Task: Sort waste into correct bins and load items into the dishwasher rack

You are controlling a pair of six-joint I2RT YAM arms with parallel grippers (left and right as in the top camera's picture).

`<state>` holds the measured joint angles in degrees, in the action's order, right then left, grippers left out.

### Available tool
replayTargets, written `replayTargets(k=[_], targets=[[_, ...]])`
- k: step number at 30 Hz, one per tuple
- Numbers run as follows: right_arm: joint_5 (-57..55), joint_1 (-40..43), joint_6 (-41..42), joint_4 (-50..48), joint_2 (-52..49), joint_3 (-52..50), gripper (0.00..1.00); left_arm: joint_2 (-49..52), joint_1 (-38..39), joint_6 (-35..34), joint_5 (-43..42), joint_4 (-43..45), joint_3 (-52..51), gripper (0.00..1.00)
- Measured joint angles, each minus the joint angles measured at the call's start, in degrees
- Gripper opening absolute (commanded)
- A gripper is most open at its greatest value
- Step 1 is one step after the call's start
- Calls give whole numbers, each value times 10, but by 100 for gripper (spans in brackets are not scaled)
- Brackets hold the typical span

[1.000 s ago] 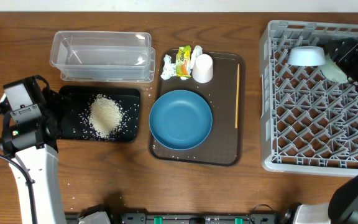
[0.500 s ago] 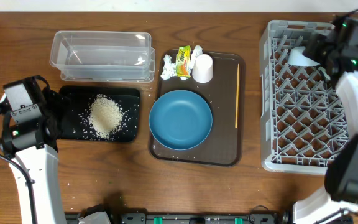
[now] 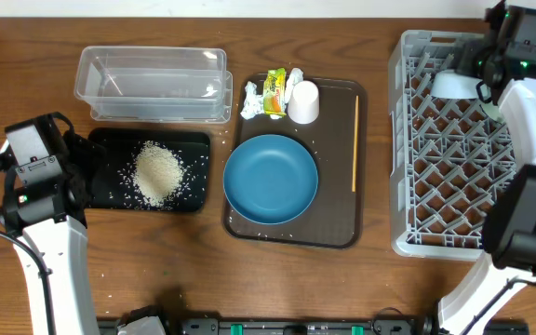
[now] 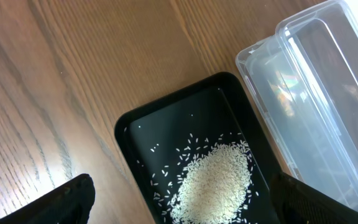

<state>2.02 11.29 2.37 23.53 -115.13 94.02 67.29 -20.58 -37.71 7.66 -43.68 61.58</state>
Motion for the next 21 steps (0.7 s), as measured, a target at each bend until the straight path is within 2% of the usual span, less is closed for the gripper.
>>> replayTargets(k=[9,21], targets=[[-5,0,-16,17,-23,0,1,0,0,0,0,0,0,92],[-10,0,-6,153,6,1,1,0,0,0,0,0,0,92]])
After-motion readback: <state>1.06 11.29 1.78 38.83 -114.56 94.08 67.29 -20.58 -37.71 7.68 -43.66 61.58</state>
